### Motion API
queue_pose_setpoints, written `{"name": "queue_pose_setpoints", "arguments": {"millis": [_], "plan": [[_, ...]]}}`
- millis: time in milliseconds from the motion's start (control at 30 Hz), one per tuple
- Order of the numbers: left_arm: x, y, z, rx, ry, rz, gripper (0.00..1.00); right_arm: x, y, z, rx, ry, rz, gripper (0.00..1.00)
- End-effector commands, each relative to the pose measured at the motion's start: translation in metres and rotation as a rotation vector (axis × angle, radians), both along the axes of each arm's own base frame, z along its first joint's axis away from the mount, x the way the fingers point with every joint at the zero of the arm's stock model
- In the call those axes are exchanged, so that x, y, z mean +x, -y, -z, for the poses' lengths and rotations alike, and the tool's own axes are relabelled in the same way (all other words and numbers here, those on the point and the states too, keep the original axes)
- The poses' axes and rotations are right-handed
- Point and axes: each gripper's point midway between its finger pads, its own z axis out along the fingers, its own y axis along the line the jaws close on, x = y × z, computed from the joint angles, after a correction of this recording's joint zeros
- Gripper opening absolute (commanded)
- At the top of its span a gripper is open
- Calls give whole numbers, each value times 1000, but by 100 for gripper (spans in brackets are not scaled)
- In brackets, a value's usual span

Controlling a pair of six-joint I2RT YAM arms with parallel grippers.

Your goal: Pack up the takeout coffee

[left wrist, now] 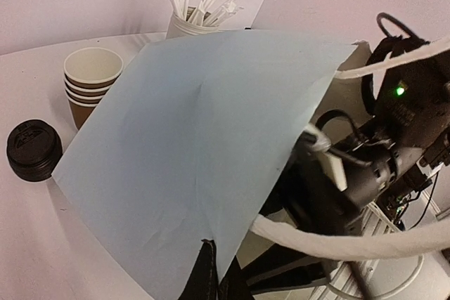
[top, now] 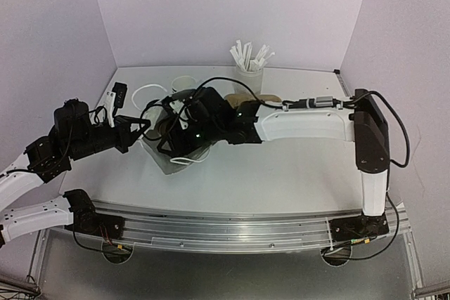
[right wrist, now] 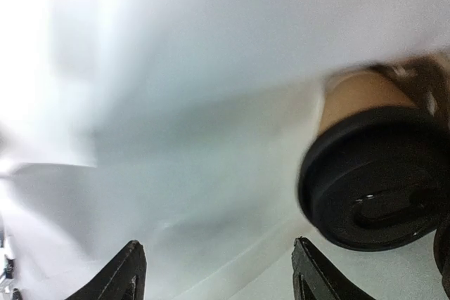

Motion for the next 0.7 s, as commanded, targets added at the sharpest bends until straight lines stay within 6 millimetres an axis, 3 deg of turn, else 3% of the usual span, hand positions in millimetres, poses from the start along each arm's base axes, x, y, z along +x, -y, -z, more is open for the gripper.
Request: {"name": "queue_pose_setpoints", "arguments": {"millis": [0, 100, 267, 333, 533, 667], "plan": [[-1, 2, -7, -19, 22, 15, 0, -4, 1, -106, 277, 55, -39, 67], [-1, 3, -7, -19, 21, 17, 0, 13, 19, -98, 218, 100, 82, 69], [-1, 4, -5, -15, 14, 21, 0, 54, 50, -64, -60, 169, 318, 71], [-1, 4, -5, -15, 13, 21, 0, 56, 45, -47, -144, 164, 305, 71], [-2, 4, -3, -11, 12, 21, 0, 45, 25, -20, -238, 139, 236, 74], [-2, 3, -4, -13, 15, 19, 0, 29, 4, -22, -192, 82, 133, 68]]}}
